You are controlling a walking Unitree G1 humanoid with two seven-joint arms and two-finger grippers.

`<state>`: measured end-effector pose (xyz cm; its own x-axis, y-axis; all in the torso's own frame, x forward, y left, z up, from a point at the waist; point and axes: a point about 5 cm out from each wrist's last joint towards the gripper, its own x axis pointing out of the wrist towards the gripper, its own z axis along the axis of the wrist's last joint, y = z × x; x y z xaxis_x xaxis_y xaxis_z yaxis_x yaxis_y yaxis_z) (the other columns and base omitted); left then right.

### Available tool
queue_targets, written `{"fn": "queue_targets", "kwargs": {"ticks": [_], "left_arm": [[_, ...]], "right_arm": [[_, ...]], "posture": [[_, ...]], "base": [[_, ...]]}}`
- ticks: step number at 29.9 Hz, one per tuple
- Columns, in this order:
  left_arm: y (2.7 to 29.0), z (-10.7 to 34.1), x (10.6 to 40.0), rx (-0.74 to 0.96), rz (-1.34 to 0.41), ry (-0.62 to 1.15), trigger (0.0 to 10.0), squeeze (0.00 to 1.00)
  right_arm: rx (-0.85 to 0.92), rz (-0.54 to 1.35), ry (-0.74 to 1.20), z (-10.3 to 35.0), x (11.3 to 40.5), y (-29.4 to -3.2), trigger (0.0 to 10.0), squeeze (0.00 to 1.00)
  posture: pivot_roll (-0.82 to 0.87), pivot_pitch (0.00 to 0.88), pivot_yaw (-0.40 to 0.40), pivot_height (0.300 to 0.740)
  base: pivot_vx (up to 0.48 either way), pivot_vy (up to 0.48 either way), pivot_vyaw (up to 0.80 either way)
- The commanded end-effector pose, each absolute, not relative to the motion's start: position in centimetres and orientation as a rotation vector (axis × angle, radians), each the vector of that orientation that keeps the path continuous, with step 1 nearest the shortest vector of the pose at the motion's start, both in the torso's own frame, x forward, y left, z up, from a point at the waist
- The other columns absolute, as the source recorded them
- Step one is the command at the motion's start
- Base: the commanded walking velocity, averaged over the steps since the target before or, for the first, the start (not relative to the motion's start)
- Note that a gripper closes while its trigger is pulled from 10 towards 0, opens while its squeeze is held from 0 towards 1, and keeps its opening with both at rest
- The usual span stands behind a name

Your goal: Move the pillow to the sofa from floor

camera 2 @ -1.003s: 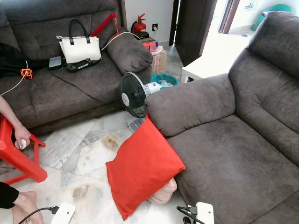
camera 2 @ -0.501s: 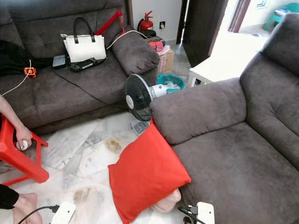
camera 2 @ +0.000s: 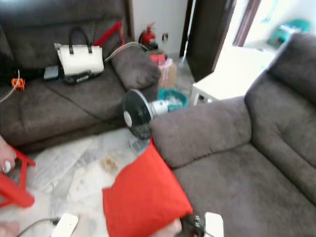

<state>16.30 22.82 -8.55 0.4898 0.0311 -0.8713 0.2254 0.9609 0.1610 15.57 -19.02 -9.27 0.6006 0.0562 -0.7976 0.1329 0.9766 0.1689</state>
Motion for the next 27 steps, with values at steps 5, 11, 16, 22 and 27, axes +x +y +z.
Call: {"fn": "queue_targets", "kwargs": {"ticks": [5, 11, 16, 22, 27], "left_arm": [[22.46, -8.55, 16.48, 0.281, -0.131, 1.049, 10.0, 0.00], [22.48, -8.58, 16.42, 0.281, -0.131, 1.053, 10.0, 0.00], [22.46, -8.60, 16.40, 0.281, -0.132, 1.054, 10.0, 0.00], [22.50, -8.57, 16.44, 0.287, -0.131, 1.051, 10.0, 0.00], [22.71, -8.44, 16.60, 0.299, -0.085, 1.022, 10.0, 0.00]], "right_arm": [[0.193, -0.058, 0.950, -9.47, 14.77, -19.84, 10.0, 0.00], [0.194, -0.059, 0.950, -9.49, 14.73, -19.83, 10.0, 0.00], [0.213, -0.067, 0.954, -9.54, 14.62, -19.79, 10.0, 0.00], [0.213, -0.072, 0.952, -9.53, 14.65, -19.80, 10.0, 0.00], [0.208, -0.091, 0.932, -9.44, 14.76, -19.90, 10.0, 0.00]], "posture": [[0.10, 0.052, -0.027, 0.740], [0.10, 0.052, -0.028, 0.740], [0.10, 0.052, -0.028, 0.740], [0.10, 0.051, -0.027, 0.740], [0.10, 0.050, -0.025, 0.740]], "base": [[0.000, 0.000, 0.52], [0.000, 0.000, 0.80], [0.000, 0.000, 0.35], [0.000, 0.000, 0.00], [0.000, 0.000, 0.00]]}}
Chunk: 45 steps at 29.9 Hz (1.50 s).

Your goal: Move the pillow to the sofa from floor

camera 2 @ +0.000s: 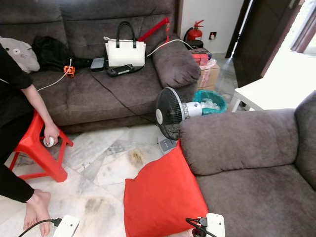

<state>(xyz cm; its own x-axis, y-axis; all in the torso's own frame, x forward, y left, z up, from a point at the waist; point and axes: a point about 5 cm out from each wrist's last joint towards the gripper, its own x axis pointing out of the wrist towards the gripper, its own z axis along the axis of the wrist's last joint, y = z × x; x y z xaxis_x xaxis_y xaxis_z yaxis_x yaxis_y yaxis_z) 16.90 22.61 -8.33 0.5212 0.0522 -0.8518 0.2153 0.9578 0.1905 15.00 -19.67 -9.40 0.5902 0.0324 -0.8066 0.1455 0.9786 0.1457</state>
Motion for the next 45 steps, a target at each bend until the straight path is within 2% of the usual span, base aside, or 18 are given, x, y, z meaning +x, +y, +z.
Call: {"fn": "queue_targets", "kwargs": {"ticks": [1, 5, 12, 13, 14, 15, 16, 20, 22, 31, 36, 37, 39, 41, 45], "left_arm": [[22.8, -8.4, 16.6, 0.301, -0.076, 1.015, 10.0, 0.00], [22.9, -8.0, 17.1, 0.263, 0.027, 0.907, 10.0, 0.00], [22.7, -7.1, 17.9, 0.234, 0.044, 0.758, 10.0, 0.00], [22.5, -6.1, 19.6, 0.231, 0.034, 0.667, 10.0, 0.00], [22.5, -6.1, 19.6, 0.231, 0.034, 0.667, 10.0, 0.00], [21.9, -2.8, 23.9, 0.241, 0.003, 0.450, 10.0, 0.00], [21.5, -1.2, 25.4, 0.233, -0.003, 0.344, 10.0, 0.00], [21.2, -0.1, 26.2, 0.261, -0.024, 0.264, 10.0, 0.00], [20.1, 2.3, 27.4, 0.277, -0.053, 0.105, 10.0, 0.00], [19.4, 5.8, 27.1, 0.289, -0.062, -0.110, 10.0, 0.00], [19.9, 7.1, 26.3, 0.300, -0.035, -0.157, 10.0, 0.00], [20.2, 7.5, 25.9, 0.304, -0.030, -0.170, 10.0, 0.00], [20.6, 8.4, 24.8, 0.306, -0.017, -0.191, 10.0, 0.00], [20.8, 9.0, 24.2, 0.309, -0.012, -0.202, 10.0, 0.00], [20.8, 9.7, 23.9, 0.305, -0.010, -0.219, 10.0, 0.00]], "right_arm": [[0.206, -0.096, 0.927, -9.4, 14.8, -19.9, 10.0, 0.00], [0.227, -0.153, 0.877, -9.2, 14.9, -20.1, 10.0, 0.00], [0.228, -0.191, 0.745, -8.5, 15.6, -20.5, 10.0, 0.00], [0.225, -0.196, 0.718, -8.3, 15.8, -20.5, 10.0, 0.00], [0.225, -0.196, 0.718, -8.3, 15.8, -20.5, 10.0, 0.00], [0.216, -0.192, 0.689, -8.1, 15.9, -20.6, 10.0, 0.00], [0.205, -0.184, 0.668, -7.9, 16.1, -20.6, 10.0, 0.00], [0.210, -0.186, 0.624, -7.6, 16.3, -20.6, 10.0, 0.00], [0.216, -0.185, 0.581, -7.3, 16.4, -20.6, 10.0, 0.00], [0.190, -0.173, 0.538, -7.0, 16.4, -20.5, 10.0, 0.00], [0.194, -0.195, 0.533, -7.1, 16.2, -20.6, 10.0, 0.00], [0.147, -0.169, 0.365, -4.9, 18.4, -20.9, 10.0, 0.00], [-0.047, -0.126, 0.205, -2.6, 19.2, -22.0, 10.0, 0.00], [-0.110, -0.117, 0.174, -2.3, 18.5, -22.1, 10.0, 0.00], [-0.068, -0.120, 0.133, -1.8, 18.5, -20.9, 10.0, 0.00]], "posture": [[0.10, 0.050, -0.025, 0.740], [0.10, 0.054, -0.029, 0.740], [0.11, 0.051, -0.033, 0.740], [0.11, 0.051, -0.033, 0.740], [0.11, 0.051, -0.033, 0.740], [0.10, 0.050, -0.032, 0.740], [0.10, 0.050, -0.032, 0.740], [0.10, 0.042, -0.033, 0.740], [0.10, 0.036, -0.033, 0.740], [0.09, 0.013, -0.027, 0.740], [0.09, 0.005, -0.028, 0.740], [0.09, 0.000, -0.028, 0.740], [0.09, 0.000, -0.023, 0.740], [0.09, 0.000, -0.020, 0.740], [0.09, 0.000, -0.020, 0.740]], "base": [[0.000, 0.000, 0.00], [0.000, 0.000, 0.00], [0.000, 0.000, 0.00], [0.000, 0.000, 0.00], [0.000, 0.000, 0.00], [0.000, 0.000, 0.00], [0.000, 0.000, 0.00], [0.000, 0.000, 0.00], [0.000, 0.000, 0.00], [0.000, 0.000, 0.00], [0.000, 0.000, 0.00], [0.000, 0.000, 0.00], [0.000, 0.000, 0.00], [0.000, 0.000, 0.00], [0.000, 0.000, 0.00]]}}
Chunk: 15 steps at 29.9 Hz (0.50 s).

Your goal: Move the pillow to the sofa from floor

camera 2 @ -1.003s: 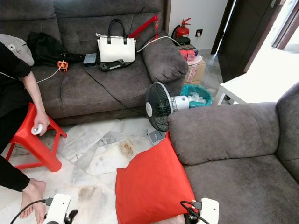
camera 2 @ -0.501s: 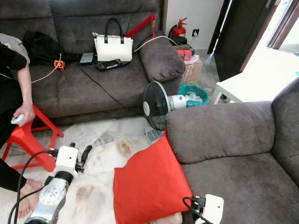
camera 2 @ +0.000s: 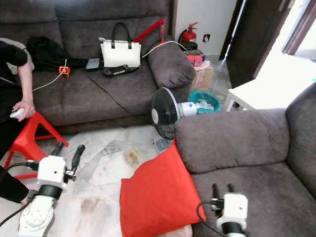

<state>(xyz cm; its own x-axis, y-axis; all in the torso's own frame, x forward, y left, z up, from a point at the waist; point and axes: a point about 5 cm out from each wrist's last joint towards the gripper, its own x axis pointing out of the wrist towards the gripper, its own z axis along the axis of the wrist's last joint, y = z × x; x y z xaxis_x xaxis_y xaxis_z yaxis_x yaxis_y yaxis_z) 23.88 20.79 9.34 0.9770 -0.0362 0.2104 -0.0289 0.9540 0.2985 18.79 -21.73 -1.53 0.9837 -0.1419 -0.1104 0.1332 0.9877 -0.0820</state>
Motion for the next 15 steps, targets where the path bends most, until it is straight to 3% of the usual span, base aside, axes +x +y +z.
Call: {"fn": "queue_targets", "kwargs": {"ticks": [1, 10, 13, 15], "left_arm": [[20.7, 10.0, 23.9, 0.299, -0.007, -0.224, 10.0, 0.00], [20.4, 12.3, 23.1, 0.378, 0.007, -0.265, 10.0, 0.00], [21.1, 13.5, 22.7, 0.486, 0.013, -0.300, 10.0, 0.00], [21.9, 13.5, 22.7, 0.468, 0.041, -0.279, 10.0, 0.00]], "right_arm": [[-0.065, -0.113, 0.101, -1.2, 18.8, -20.1, 10.0, 0.00], [-0.028, -0.093, -0.033, 3.1, 19.6, -19.3, 10.0, 0.00], [-0.009, -0.083, -0.043, 4.2, 18.9, -19.2, 10.0, 0.00], [0.004, -0.083, -0.034, 4.3, 18.6, -19.3, 10.0, 0.00]], "posture": [[0.10, 0.000, -0.022, 0.740], [0.10, 0.000, -0.026, 0.740], [0.10, 0.012, -0.028, 0.740], [0.11, 0.025, -0.029, 0.740]], "base": [[0.000, 0.000, 0.00], [0.000, 0.000, 0.00], [0.000, 0.000, 0.00], [0.000, 0.000, 0.00]]}}
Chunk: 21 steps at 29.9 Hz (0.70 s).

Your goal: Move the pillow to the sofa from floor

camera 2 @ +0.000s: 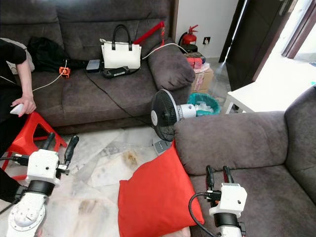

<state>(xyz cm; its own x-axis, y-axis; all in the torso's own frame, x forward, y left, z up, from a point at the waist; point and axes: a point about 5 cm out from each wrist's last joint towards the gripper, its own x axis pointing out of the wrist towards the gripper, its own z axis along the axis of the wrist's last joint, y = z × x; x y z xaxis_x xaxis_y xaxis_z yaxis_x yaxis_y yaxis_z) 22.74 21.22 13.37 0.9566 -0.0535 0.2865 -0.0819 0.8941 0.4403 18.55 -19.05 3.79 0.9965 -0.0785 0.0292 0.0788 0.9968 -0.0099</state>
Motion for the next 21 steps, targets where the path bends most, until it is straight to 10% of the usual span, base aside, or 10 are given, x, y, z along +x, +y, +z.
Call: {"fn": "queue_targets", "kwargs": {"ticks": [1, 21], "left_arm": [[22.0, 13.3, 22.7, 0.438, 0.044, -0.261, 10.0, 0.00], [22.0, 13.9, 25.9, 0.327, 0.099, -0.245, 10.0, 0.00]], "right_arm": [[0.012, -0.089, -0.024, 4.2, 18.7, -19.4, 10.0, 0.00], [0.076, -0.001, 0.051, 3.7, 21.6, -19.0, 10.0, 0.00]], "posture": [[0.11, 0.025, -0.029, 0.740], [0.11, 0.034, -0.030, 0.740]], "base": [[0.000, 0.000, 0.00], [0.000, 0.000, 0.00]]}}
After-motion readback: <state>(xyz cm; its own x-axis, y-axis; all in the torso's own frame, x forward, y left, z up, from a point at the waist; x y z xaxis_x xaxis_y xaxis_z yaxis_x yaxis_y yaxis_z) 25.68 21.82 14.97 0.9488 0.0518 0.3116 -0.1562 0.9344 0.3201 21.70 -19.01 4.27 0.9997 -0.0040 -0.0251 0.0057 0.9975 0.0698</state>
